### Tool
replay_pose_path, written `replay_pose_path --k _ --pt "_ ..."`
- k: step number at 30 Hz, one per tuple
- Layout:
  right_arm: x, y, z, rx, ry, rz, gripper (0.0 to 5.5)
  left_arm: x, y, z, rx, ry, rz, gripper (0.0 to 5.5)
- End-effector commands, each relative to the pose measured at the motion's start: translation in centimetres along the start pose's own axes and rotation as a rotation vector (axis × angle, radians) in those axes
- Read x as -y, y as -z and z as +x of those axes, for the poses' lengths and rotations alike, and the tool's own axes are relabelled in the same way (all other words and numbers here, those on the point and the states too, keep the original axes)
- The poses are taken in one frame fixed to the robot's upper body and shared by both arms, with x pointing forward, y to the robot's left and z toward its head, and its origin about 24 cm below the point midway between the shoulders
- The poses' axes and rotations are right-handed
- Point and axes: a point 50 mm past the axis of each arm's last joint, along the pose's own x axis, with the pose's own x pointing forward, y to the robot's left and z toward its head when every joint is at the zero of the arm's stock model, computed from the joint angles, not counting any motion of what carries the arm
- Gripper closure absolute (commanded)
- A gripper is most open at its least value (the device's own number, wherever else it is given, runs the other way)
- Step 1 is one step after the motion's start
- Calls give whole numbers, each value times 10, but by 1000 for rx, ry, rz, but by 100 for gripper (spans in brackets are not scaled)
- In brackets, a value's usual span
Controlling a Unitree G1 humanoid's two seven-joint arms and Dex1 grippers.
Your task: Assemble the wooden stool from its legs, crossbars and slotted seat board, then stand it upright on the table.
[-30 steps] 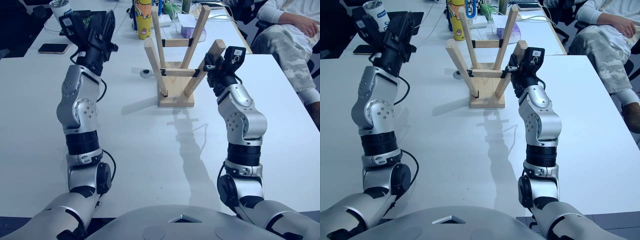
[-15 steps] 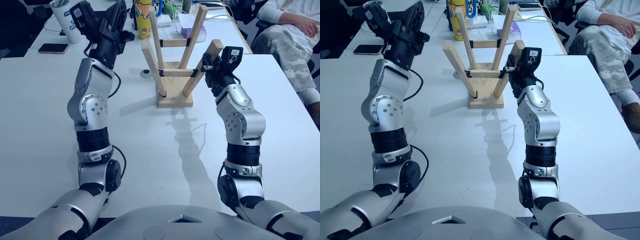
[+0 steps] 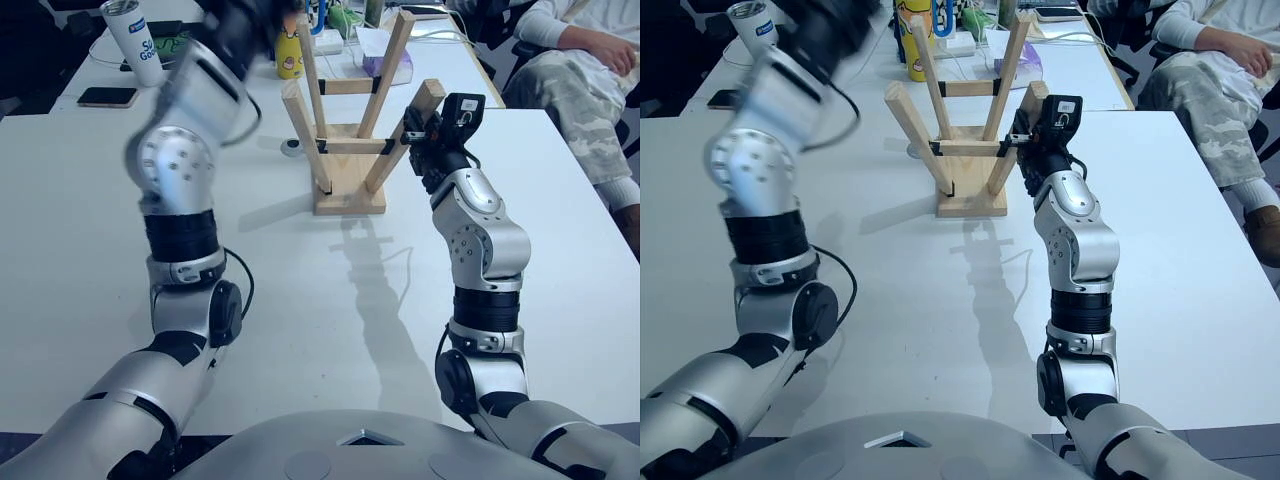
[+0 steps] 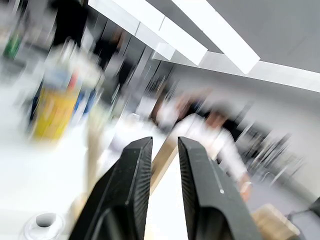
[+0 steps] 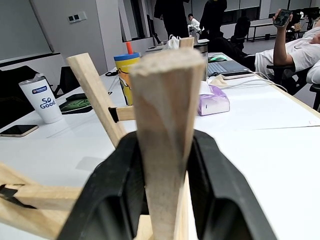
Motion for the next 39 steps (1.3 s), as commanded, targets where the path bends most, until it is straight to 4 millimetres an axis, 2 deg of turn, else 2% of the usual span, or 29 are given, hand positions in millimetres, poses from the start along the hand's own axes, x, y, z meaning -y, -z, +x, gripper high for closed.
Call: replay_pose_path --k 1,5,7,9,10,14,18,20,22,24,25,26,27,28,30,32,33,36,38,39 --pt "-5 10 0 -58 -18 19 446 -34 83 -8 -312 -131 80 455" --pt "-5 10 1 -63 -20 21 446 -24 69 -4 -208 -76 71 455" --pt "-5 10 1 -65 -18 21 446 -20 56 -1 -154 -62 83 455" --pt "-4 11 1 -66 -18 20 446 -18 30 4 -53 -65 103 455" --pt "-4 11 1 -66 -18 20 446 -18 25 5 -29 -67 107 455" --pt "-4 11 2 -67 -20 16 446 -11 -43 -2 238 -60 122 455" --pt "-5 12 2 -71 -24 13 446 -6 -86 -15 397 -55 139 455" --pt "-5 12 2 -71 -24 12 446 -3 -95 -19 425 -46 150 455" --pt "-5 13 1 -73 -22 11 446 1 -94 -17 411 -13 155 455" --pt "-5 14 1 -79 -20 10 446 0 -65 -8 281 8 186 455" --pt "-5 14 2 -83 -18 6 446 -11 -34 0 157 -37 184 455" --pt "-5 15 2 -85 -17 4 446 -19 -12 3 71 -69 182 455" --pt "-5 15 2 -86 -16 2 446 -24 0 4 26 -90 179 455" --pt "-5 16 2 -94 -14 -4 446 -30 26 5 -67 -105 202 455" --pt "-5 19 2 -119 -11 -23 446 -37 63 4 -207 -112 234 455" --pt "-4 23 2 -148 -9 -38 446 -41 86 2 -286 -111 240 455" --pt "-4 25 2 -157 -9 -41 446 -42 90 2 -298 -109 239 455" --pt "-5 27 1 -175 -15 -47 446 -37 82 7 -245 -93 235 455" --pt "-6 28 1 -184 -20 -54 446 -36 70 10 -179 -95 244 455" --pt "-6 29 1 -189 -21 -58 446 -35 58 11 -111 -104 231 455"
